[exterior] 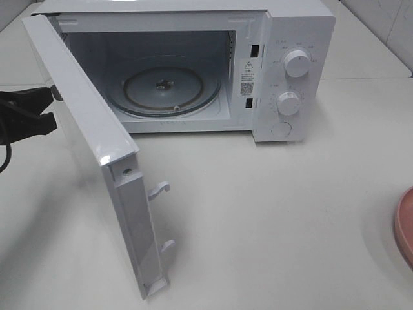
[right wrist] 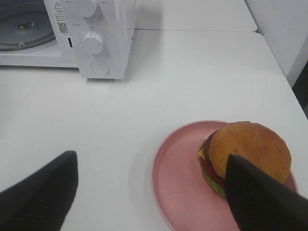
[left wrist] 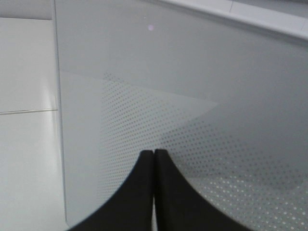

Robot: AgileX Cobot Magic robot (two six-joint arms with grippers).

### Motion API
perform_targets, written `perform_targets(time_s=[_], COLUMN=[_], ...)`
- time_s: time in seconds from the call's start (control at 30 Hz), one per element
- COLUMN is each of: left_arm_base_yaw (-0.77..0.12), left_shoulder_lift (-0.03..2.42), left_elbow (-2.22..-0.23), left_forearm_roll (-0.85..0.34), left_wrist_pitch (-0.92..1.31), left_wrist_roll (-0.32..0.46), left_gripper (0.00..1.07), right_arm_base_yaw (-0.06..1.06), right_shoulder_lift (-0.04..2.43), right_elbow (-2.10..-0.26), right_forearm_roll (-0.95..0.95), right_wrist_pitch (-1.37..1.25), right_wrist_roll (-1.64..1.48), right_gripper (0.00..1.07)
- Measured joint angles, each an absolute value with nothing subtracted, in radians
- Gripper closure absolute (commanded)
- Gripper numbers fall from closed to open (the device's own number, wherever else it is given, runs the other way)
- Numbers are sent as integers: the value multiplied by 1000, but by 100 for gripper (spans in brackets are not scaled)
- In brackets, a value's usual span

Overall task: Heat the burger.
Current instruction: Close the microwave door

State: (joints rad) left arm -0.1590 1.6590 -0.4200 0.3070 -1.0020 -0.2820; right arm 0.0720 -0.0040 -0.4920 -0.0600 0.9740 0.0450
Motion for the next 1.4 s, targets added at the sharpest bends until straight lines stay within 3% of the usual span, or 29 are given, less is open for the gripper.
perform_targets(time_s=[0.6,1.4], left_arm_base_yaw=[-280,-303], left_shoulder_lift=[1716,1753], left_elbow=[-536,-669], left_forearm_roll=[228,207], left_wrist_pitch=[-937,-829], left_wrist_roll=[-232,-230], left_gripper=[107,107], right_arm_base_yaw=[72,72], right_shoulder_lift=[-4,-4], right_elbow=[-492,-492], right_forearm_roll=[-60,-60], right_wrist_pitch=[974,974], right_wrist_roll=[45,45], right_gripper=[32,32])
